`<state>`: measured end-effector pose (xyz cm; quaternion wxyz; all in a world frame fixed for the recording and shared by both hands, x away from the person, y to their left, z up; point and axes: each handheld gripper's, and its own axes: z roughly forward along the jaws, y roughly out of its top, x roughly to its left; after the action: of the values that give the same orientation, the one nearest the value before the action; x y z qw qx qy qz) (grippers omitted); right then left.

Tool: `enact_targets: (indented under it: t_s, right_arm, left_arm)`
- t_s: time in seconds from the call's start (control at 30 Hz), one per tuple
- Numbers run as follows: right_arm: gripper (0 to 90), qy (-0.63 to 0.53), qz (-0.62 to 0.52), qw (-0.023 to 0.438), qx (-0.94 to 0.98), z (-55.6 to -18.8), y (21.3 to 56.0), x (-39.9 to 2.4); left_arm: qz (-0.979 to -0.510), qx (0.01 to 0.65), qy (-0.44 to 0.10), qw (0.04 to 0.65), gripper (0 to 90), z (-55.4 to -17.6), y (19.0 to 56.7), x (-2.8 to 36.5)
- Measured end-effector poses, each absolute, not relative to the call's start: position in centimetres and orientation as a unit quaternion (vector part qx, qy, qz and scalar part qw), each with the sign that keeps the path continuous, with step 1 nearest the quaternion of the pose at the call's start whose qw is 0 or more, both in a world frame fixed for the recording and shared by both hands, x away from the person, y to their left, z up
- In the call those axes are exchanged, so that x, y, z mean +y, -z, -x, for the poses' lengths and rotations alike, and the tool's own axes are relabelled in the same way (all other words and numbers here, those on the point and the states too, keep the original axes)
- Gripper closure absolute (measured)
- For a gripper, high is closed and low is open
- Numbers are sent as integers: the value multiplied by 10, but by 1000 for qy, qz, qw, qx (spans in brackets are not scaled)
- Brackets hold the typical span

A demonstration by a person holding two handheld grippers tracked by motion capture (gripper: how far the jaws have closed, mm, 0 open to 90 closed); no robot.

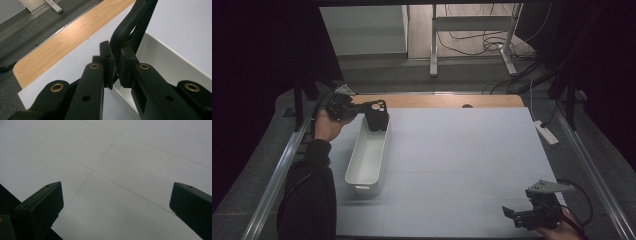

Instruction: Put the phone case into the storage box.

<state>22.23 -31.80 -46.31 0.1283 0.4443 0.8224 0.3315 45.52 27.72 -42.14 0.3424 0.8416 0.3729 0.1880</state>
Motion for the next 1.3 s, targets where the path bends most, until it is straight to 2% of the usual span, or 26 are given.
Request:
enact_targets:
  t_s: [0.47,0.8,0.87,1.2,1.3]
  right_arm:
    - [0,-332,-443,125,823,-223,463,-318]
    - [0,-333,-443,125,823,-223,463,-318]
    - [0,-333,-443,125,823,-223,463,-318]
    - [0,-334,-441,125,823,-222,463,-318]
    - [0,-334,-441,125,824,-222,463,-318]
  left_arm:
    - [-824,393,-208,352,798,-465,427,277]
    - [-809,423,-203,353,767,-469,429,274]
    - [-805,433,-198,354,727,-469,429,274]
    - [-798,444,-181,365,666,-468,430,275]
    - [-793,449,-177,372,617,-467,429,275]
